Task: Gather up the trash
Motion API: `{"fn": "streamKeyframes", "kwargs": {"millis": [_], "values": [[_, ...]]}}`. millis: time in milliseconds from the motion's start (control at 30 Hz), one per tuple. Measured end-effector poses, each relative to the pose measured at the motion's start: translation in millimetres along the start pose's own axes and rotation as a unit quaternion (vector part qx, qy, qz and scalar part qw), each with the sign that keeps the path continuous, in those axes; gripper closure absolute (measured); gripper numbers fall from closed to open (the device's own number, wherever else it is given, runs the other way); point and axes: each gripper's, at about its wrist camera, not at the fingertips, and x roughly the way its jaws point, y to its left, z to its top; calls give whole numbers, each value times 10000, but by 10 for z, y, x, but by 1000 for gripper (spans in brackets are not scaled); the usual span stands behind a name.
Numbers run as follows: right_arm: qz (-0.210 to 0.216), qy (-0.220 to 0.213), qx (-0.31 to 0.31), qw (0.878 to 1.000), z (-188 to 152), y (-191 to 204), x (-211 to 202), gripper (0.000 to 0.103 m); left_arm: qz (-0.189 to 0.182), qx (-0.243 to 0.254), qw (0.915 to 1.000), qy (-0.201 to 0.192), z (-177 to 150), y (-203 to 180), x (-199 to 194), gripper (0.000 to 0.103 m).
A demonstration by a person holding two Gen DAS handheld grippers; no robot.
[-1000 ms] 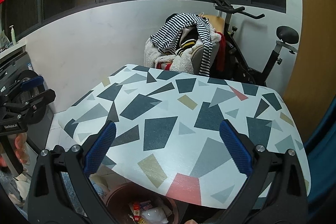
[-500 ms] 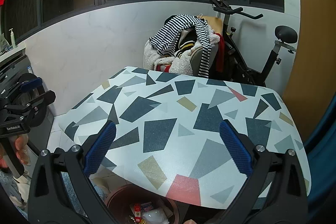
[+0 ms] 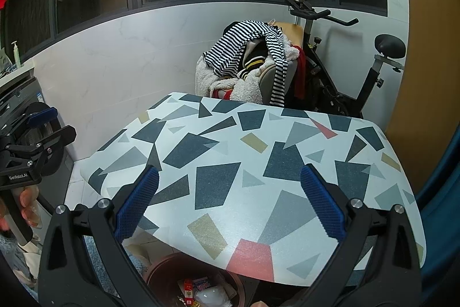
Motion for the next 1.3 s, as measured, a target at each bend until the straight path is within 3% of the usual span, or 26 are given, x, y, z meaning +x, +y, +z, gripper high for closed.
{"fn": "streamKeyframes", "kwargs": {"millis": [1300], "values": [[-55, -17, -1, 10000, 23, -22, -38, 6, -18, 161, 9999, 1, 19, 3, -14, 6]]}}
